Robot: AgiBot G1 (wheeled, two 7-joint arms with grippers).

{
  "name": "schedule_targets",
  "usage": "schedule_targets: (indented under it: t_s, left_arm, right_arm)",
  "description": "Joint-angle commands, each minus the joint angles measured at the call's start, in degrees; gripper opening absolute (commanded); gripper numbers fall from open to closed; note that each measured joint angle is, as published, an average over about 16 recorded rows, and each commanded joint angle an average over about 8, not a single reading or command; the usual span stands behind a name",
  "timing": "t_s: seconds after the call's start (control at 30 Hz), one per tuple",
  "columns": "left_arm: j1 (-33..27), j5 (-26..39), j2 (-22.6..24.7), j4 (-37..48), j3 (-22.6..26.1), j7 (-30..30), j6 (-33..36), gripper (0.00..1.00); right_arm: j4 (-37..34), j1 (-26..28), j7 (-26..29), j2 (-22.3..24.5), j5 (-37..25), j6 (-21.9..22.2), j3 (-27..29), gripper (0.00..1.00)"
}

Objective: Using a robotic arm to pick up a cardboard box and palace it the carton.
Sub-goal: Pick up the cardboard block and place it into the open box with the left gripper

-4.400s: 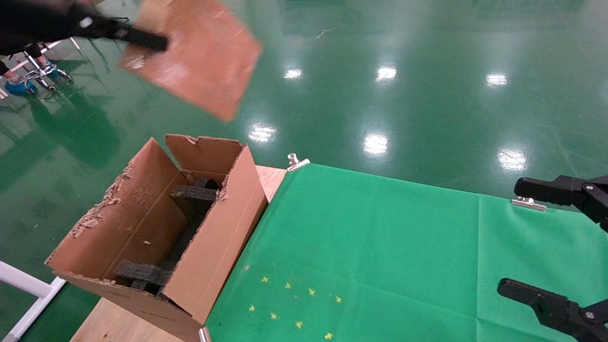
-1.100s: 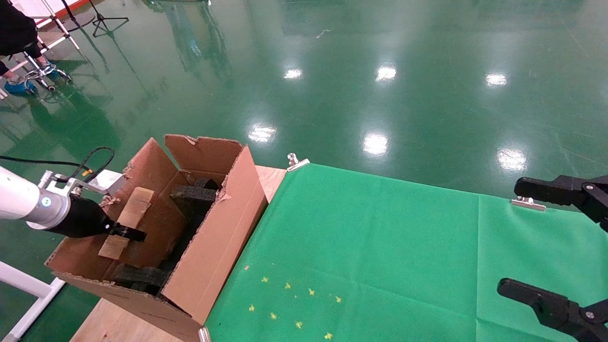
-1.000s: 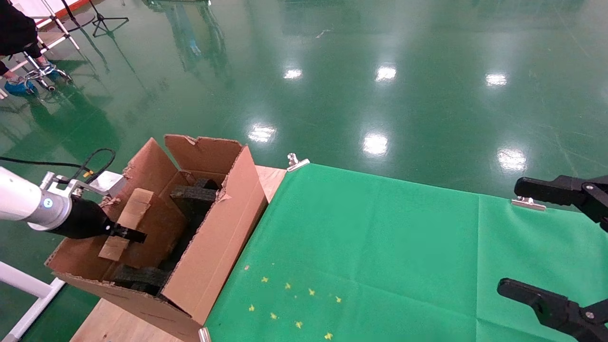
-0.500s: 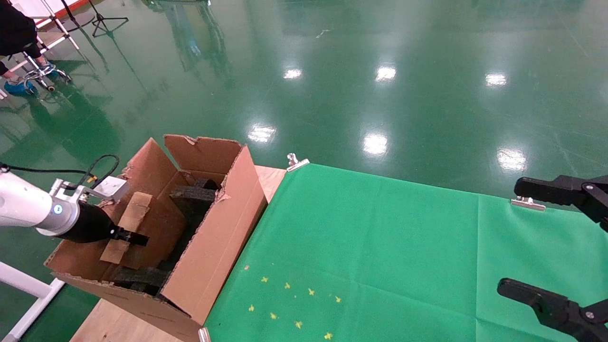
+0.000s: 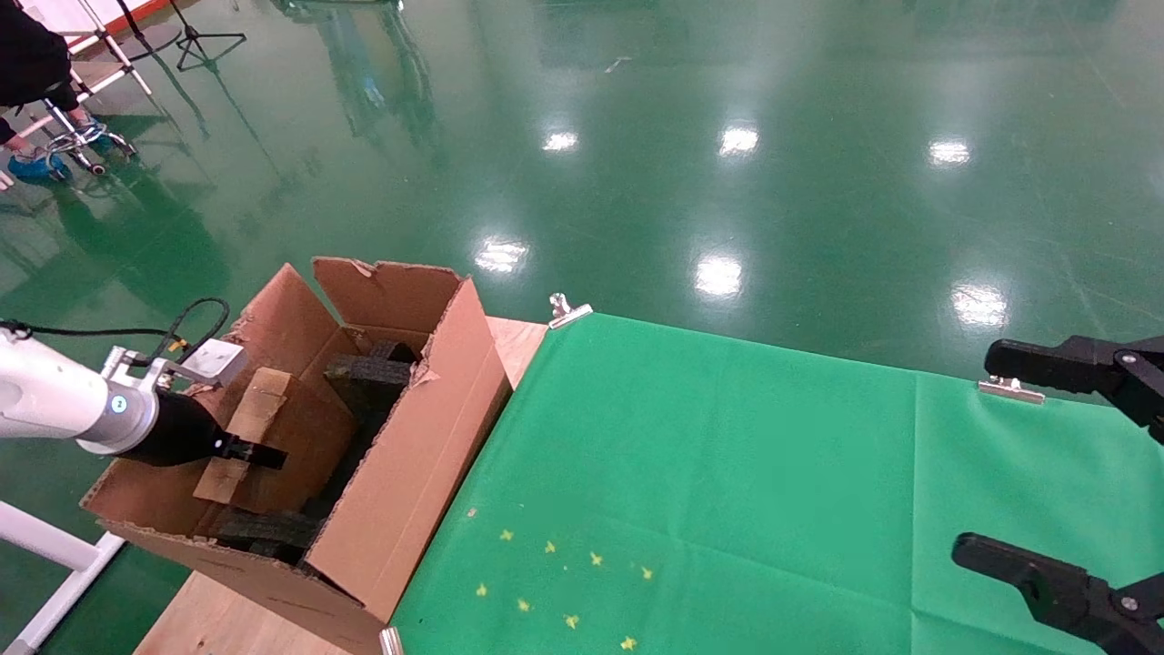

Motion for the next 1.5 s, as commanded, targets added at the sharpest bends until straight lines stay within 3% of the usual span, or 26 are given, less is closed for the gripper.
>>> schedule_targets:
  t_s: [0.03, 0.7, 1.0, 1.27, 1.5]
  left_arm:
    - [0.0, 0.0, 0.0, 0.0, 0.0, 0.0, 0.0, 1.00]
    - [-2.6, 0.5, -0.6, -0.6, 0.4, 0.2, 0.8, 1.00]
    - [-7.3, -1.6, -1.7, -2.0, -1.1, -0.4, 2.4, 1.00]
    - [-15.3, -9.1, -5.5, -3.5, -6.3, -3.2, 9.7, 1.00]
    - [-19.8, -18.4, -8.9, -1.9, -12.6, -7.9, 22.3, 1.00]
  right_arm:
    - [0.0, 0.0, 0.0, 0.0, 0.0, 0.0, 0.0, 1.00]
    - [0.0, 0.0, 0.0, 0.0, 0.0, 0.0, 0.0, 1.00]
    - [0.0, 0.0, 0.0, 0.0, 0.0, 0.0, 0.0, 1.00]
    - [0.0, 0.0, 0.0, 0.0, 0.0, 0.0, 0.0, 1.00]
    - [0.0, 0.0, 0.0, 0.0, 0.0, 0.0, 0.0, 1.00]
